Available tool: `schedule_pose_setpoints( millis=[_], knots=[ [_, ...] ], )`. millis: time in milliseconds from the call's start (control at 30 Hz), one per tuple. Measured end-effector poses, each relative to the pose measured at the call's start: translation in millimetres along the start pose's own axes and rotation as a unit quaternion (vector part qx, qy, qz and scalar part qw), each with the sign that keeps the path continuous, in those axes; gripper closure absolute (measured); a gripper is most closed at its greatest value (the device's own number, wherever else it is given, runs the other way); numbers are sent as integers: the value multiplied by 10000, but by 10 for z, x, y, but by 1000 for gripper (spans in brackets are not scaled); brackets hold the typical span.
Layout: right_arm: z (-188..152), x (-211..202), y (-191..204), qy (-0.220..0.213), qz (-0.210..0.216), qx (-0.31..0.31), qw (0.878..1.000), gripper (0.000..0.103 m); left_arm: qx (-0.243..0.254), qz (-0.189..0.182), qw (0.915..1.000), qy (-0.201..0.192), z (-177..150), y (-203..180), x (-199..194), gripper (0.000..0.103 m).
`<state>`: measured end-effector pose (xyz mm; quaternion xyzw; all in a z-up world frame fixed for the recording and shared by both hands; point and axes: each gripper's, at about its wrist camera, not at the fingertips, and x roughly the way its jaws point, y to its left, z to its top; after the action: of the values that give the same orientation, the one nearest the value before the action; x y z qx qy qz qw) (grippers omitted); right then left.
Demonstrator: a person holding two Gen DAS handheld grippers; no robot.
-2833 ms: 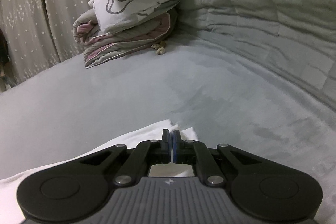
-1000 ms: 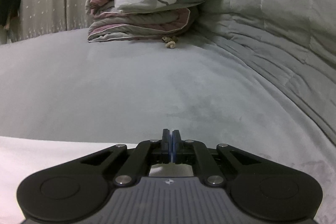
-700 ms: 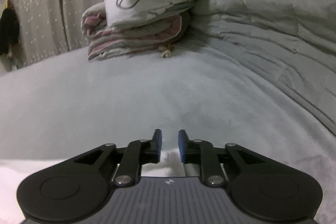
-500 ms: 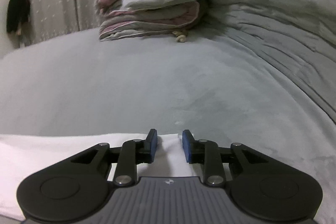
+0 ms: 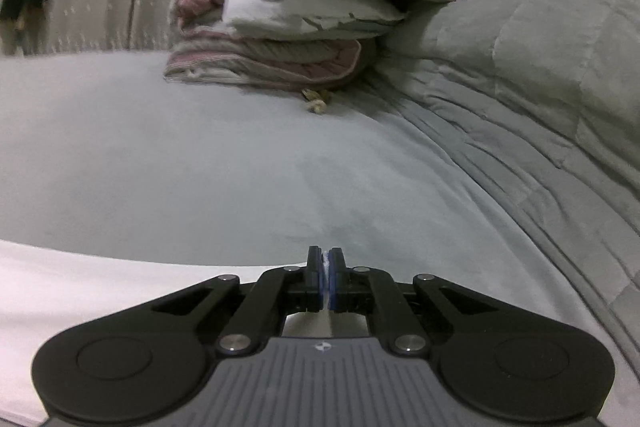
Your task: Fold clothes
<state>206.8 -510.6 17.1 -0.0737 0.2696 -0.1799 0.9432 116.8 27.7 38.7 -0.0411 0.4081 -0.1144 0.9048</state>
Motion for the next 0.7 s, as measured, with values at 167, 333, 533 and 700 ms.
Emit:
schedule_pose_setpoints(
  millis=[167,333,533,700],
  knots=[
    [-26,86,82,220,-440,-246,9985,99,221,205,9995,-121,24,-44,-44,34],
    [4,109,72,370,-618,-195,9972,99,106,295,9995,8,43,56,-15,35],
    [-34,149,237,431,-931,-597,9929,80,76,363,9993,91,41,130,-14,35],
    [192,-314,279,48,-1026,-721,9921,61,-348,299,9988,181,79,334,-104,35]
  ],
)
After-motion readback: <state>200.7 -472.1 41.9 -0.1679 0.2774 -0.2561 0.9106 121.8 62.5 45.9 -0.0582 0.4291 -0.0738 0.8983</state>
